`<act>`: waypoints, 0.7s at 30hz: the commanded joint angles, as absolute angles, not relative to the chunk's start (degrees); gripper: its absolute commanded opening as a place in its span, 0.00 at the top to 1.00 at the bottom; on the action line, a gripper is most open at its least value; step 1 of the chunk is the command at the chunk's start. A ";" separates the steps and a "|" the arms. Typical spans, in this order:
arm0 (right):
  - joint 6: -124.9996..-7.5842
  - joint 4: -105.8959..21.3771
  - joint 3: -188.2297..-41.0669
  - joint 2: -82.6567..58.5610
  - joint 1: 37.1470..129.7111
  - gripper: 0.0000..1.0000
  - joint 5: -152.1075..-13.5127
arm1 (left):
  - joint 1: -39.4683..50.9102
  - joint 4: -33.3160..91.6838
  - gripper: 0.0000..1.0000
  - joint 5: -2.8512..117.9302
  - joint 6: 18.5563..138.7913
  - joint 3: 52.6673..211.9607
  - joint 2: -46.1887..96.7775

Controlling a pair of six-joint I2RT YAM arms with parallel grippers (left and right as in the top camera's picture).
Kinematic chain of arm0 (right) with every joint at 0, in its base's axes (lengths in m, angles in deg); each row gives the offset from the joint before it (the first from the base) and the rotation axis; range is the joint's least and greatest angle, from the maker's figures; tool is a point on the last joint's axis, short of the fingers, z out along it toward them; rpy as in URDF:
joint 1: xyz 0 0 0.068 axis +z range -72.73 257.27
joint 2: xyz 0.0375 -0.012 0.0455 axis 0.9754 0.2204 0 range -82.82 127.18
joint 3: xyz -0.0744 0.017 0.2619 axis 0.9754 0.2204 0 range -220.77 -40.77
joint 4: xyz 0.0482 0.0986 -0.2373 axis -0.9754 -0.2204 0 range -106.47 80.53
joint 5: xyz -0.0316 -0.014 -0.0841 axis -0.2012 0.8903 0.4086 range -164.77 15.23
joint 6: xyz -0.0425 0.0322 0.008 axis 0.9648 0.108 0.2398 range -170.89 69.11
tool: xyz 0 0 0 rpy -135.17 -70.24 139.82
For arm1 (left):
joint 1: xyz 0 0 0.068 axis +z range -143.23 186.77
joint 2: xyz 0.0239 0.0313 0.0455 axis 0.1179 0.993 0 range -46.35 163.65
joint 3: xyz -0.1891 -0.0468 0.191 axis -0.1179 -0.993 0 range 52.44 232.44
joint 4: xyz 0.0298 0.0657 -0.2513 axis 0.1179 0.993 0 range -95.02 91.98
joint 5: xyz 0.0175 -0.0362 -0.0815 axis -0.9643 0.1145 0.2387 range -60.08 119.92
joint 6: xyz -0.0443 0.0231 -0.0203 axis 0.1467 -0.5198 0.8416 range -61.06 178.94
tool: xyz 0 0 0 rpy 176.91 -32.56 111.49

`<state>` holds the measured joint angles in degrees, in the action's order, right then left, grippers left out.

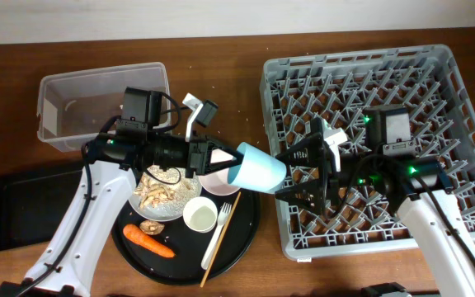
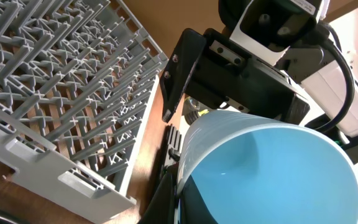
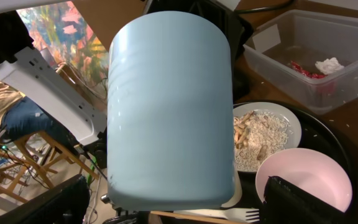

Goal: Sort waste into correct bins and load items into the dishwasher rack
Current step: 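Hand the blue cup from the left gripper to the right gripper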

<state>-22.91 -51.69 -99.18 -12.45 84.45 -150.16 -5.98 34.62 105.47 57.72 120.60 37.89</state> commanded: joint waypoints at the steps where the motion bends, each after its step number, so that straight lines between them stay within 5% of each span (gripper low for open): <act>1: -23.32 -51.03 -100.21 -12.15 85.67 0.07 -152.41 | -6.88 34.18 1.00 104.86 59.08 120.95 37.96; 21: -23.32 -50.12 -100.21 -12.15 87.16 0.40 -152.11 | -8.67 26.64 1.00 101.84 63.69 120.95 37.96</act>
